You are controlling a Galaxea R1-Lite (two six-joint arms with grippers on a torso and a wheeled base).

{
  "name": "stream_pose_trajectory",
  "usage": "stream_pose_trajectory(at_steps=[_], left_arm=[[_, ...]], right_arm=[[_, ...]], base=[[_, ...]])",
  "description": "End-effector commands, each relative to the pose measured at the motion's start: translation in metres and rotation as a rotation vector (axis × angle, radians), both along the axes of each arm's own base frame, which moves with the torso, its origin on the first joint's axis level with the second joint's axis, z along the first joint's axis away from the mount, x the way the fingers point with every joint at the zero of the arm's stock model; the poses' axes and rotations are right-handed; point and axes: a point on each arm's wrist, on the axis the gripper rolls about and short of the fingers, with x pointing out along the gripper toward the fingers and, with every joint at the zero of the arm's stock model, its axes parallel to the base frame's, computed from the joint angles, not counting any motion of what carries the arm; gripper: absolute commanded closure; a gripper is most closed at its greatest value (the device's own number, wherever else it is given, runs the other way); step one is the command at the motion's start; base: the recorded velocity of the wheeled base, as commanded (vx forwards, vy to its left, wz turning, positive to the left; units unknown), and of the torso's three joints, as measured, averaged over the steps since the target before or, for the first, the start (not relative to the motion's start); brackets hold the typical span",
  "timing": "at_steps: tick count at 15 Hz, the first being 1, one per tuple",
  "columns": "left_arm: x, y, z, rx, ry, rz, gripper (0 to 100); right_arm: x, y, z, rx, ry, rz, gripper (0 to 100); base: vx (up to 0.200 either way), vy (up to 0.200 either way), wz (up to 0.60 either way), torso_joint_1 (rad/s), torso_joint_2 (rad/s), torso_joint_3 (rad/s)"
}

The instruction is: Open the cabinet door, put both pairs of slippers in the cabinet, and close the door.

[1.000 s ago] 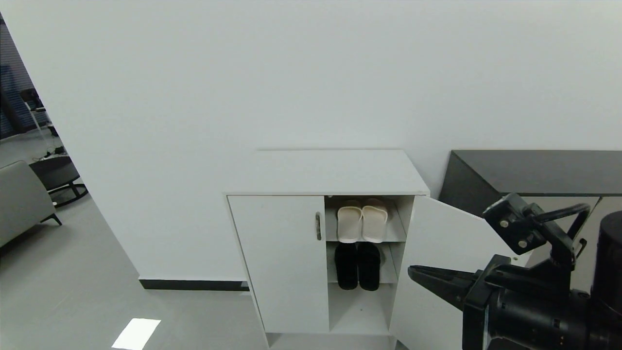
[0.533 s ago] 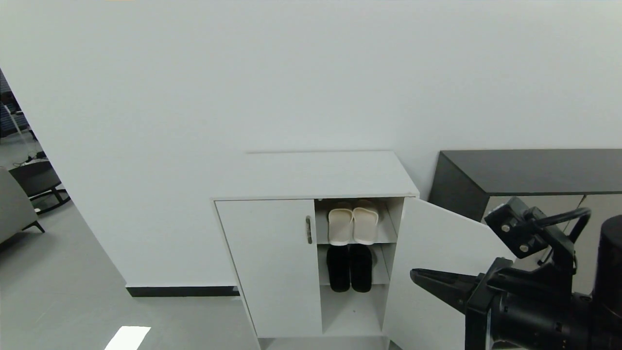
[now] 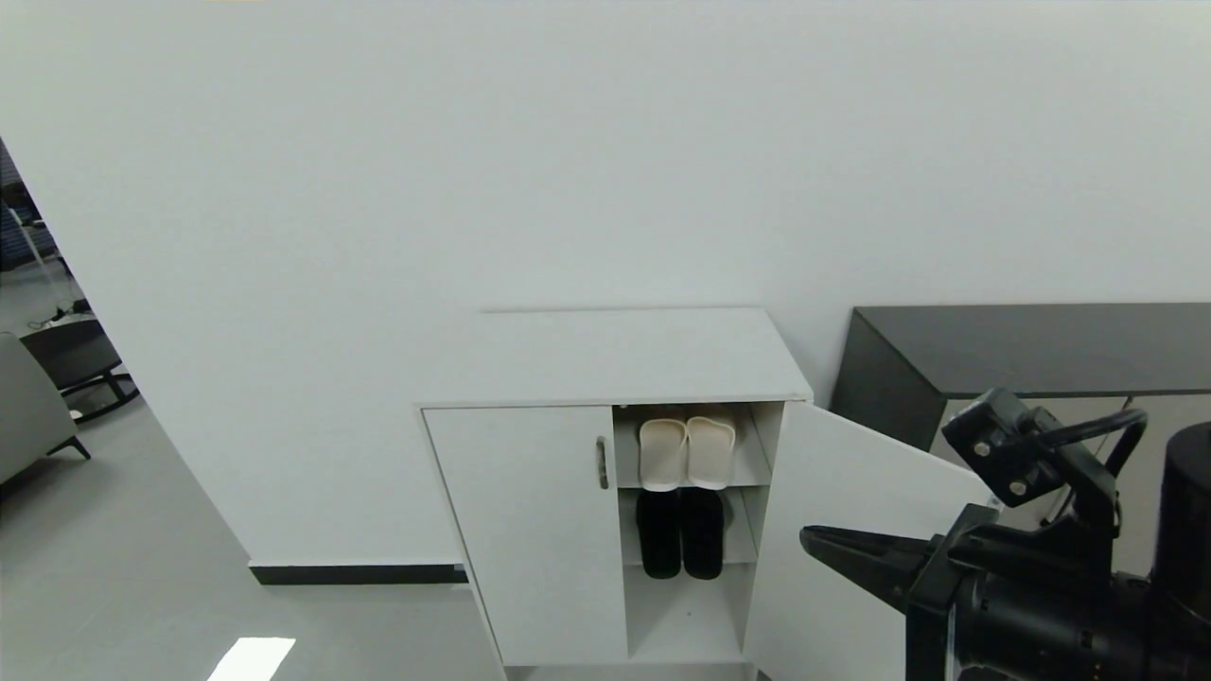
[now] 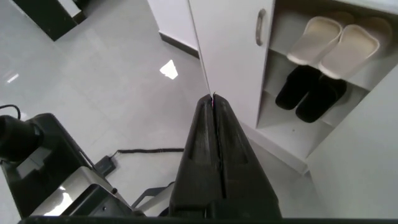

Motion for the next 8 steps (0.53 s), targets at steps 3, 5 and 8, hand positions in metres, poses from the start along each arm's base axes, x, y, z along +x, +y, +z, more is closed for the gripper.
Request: stream_pose_trajectory(at_steps=[3, 5, 8], left_arm=[[0.0000, 0.0000, -0.0001, 0.000, 0.000, -0.001, 100], [0.0000, 0.0000, -0.0001, 0.001, 0.000, -0.001, 100], [0.0000, 0.0000, -0.0001, 0.001, 0.000, -0.001, 100]], right_arm=[[0.0004, -0.0010, -0.0017, -0.006, 0.002, -0.005, 100], [0.0005, -0.0010, -0.0024, -0.009, 0.004, -0.005, 100], [0.0008, -0.0011, -0.0031, -0.011, 0.006, -0.006, 100]], base=[[0.000, 0.000, 0.00, 0.141, -0.31, -0.152], [0.000, 0.000, 0.00, 0.018, -0.03, -0.013], [0.000, 0.000, 0.00, 0.000, 0.00, 0.000]])
